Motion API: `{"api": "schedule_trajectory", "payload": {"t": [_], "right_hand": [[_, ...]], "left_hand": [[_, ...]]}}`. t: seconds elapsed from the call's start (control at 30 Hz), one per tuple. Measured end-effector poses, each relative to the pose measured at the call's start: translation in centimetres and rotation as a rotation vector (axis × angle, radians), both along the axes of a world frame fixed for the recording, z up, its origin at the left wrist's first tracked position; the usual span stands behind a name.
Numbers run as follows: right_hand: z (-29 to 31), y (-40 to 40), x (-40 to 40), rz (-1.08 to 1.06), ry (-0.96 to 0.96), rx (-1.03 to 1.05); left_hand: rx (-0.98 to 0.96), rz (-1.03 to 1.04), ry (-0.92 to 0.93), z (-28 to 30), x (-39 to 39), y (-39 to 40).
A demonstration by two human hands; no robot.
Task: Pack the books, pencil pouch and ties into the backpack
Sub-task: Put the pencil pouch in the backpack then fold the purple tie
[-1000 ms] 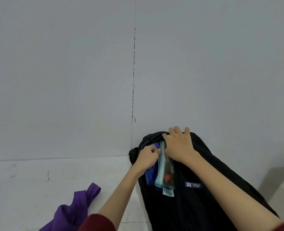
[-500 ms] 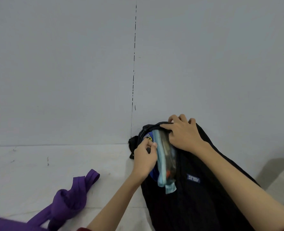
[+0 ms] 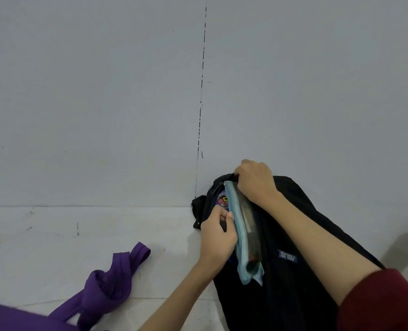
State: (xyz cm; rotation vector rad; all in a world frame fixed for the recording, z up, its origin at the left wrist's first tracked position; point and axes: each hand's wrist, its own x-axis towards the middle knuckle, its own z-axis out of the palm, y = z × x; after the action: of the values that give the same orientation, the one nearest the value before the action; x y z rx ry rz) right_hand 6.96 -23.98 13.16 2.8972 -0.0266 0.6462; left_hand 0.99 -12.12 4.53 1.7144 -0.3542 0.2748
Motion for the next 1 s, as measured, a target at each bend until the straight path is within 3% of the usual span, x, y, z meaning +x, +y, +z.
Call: {"api": "schedule_trajectory", "payload": {"t": [0.07, 0.23, 0.43, 0.7, 0.83, 1.0], "right_hand": [[-0.1, -0.8, -0.3, -0.019, 0.006, 0.086], [1.8, -0.5, -0.3, 0.139, 0.258, 0.406], [1.3, 0.3, 1.3, 0.068, 0.487, 0.285], [1.5, -0.2, 2.3, 0.13, 0.484, 0.541], [1.3, -0.7, 2.1, 0.151, 0.459, 0.707], [1.3, -0.7, 2.2, 0.168, 0.435, 0.697]], "left_hand": [[0.002, -0.004, 0.009, -0.3, -0.1, 0.1], [0.026, -0.103, 0.124, 0.6, 1.9, 1.0], [0.139, -0.004, 0.128, 3.3, 7.1, 2.8], [0.381, -0.066, 0.119, 3.8, 9.7, 1.3], [0.257, -0.11, 0.163, 3.6, 10.0, 0.8], [0.373, -0.109, 0.087, 4.0, 10.1, 0.4]]}}
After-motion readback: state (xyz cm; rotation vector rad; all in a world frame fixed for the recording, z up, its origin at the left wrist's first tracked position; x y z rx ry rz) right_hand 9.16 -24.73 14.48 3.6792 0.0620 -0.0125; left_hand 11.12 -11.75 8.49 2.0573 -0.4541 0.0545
